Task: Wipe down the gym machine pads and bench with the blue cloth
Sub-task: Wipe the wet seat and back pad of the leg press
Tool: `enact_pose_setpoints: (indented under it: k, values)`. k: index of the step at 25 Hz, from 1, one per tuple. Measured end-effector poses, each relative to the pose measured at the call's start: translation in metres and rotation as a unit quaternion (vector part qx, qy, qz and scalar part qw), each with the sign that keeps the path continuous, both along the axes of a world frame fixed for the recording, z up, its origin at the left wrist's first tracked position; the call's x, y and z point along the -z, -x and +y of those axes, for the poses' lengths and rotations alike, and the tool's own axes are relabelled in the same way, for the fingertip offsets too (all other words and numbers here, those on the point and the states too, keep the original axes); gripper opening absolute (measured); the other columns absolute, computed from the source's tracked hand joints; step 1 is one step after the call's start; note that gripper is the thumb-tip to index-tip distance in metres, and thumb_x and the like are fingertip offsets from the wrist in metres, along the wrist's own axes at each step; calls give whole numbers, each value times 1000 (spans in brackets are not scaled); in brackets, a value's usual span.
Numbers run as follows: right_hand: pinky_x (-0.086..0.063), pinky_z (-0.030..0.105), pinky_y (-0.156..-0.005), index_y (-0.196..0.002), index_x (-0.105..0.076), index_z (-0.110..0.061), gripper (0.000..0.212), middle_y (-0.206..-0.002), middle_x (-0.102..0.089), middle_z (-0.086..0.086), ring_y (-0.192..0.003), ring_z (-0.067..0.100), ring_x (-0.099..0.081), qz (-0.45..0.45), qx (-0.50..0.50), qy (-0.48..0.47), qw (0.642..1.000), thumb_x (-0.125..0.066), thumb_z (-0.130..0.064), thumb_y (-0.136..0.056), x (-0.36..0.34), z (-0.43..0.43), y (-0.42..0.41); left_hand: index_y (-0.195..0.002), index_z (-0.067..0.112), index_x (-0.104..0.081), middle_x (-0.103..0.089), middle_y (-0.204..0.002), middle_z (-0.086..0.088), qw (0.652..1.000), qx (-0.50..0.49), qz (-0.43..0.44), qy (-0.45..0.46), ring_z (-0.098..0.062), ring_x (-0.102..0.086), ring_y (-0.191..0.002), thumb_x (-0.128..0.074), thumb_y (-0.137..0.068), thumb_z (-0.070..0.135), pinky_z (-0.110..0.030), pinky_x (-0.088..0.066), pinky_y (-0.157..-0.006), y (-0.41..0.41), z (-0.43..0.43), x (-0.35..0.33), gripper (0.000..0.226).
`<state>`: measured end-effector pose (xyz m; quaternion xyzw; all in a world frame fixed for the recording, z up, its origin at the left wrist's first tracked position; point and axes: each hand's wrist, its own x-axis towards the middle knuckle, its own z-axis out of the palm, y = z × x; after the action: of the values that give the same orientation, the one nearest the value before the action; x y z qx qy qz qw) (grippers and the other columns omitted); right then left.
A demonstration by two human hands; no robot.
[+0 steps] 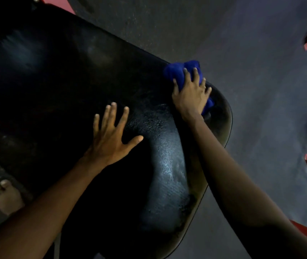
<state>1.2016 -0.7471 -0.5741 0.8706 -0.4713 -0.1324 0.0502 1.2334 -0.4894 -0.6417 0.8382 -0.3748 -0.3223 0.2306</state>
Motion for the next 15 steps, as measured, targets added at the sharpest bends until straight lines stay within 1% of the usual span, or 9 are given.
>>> enact_pose_setpoints:
  k: [2,5,6,8,10,12,13,15]
  values:
    - [-21,63,-117,-152,-35,-28,59,-164,-25,5,-146,41,-29,7,-35,-20,999,-38,-55,-99,8,-7,-20,-159,25,-9,-2,-165,-16,998,-16,-50,25,-31,-1,-153,-18,-86,80,-53,-2,-121,27,-6,-7,91]
    - [-29,59,-115,-152,-37,-26,58,-162,-31,4,-143,40,-34,6,-133,-69,989,-42,-50,-99,-11,7,11,-159,26,-11,-6,-165,-17,996,-34,-74,21,-32,-4,-152,-19,-90,75,-53,-6,-121,37,-10,-10,85]
    - [-29,58,-116,-153,-35,-28,58,-162,-30,2,-144,39,-34,8,-165,-82,983,-43,-49,-99,-20,21,32,-159,27,-10,-6,-165,-16,996,-35,-76,20,-31,-5,-152,-19,-90,75,-53,-7,-121,35,-10,-10,84]
    - [-23,54,-121,-154,-33,-32,58,-163,-28,-2,-147,35,-30,21,-197,-98,975,-43,-50,-99,-36,47,71,-159,29,-9,-6,-165,-15,997,-32,-74,19,-30,-4,-153,-19,-90,75,-53,-7,-121,32,-8,-9,83]
    - [-16,51,-123,-154,-33,-33,58,-164,-26,-4,-150,30,-28,14,-190,-87,978,-45,-48,-99,-38,37,73,-158,30,-9,-6,-165,-14,997,-33,-70,16,-29,-4,-153,-19,-90,76,-52,-8,-122,33,-9,-10,83]
    - [-14,51,-123,-154,-33,-30,60,-164,-25,0,-150,30,-26,16,-164,-62,984,-47,-44,-98,-27,3,40,-158,31,-9,-6,-165,-13,997,-31,-70,15,-28,-4,-153,-21,-90,76,-51,-8,-122,33,-10,-12,83]
    - [-17,52,-122,-154,-34,-28,60,-163,-28,3,-149,32,-28,12,-144,-54,988,-47,-43,-98,-18,-15,17,-159,31,-7,-4,-166,-13,997,-29,-69,12,-28,-3,-153,-21,-91,76,-51,-8,-122,32,-9,-11,82]
    - [-30,55,-116,-147,-43,-21,56,-154,-42,9,-140,36,-41,-3,-77,-57,995,-46,-45,-97,0,-45,-28,-159,31,-4,0,-166,-12,997,-23,-70,6,-28,1,-153,-21,-91,76,-52,-7,-122,31,-8,-10,83]
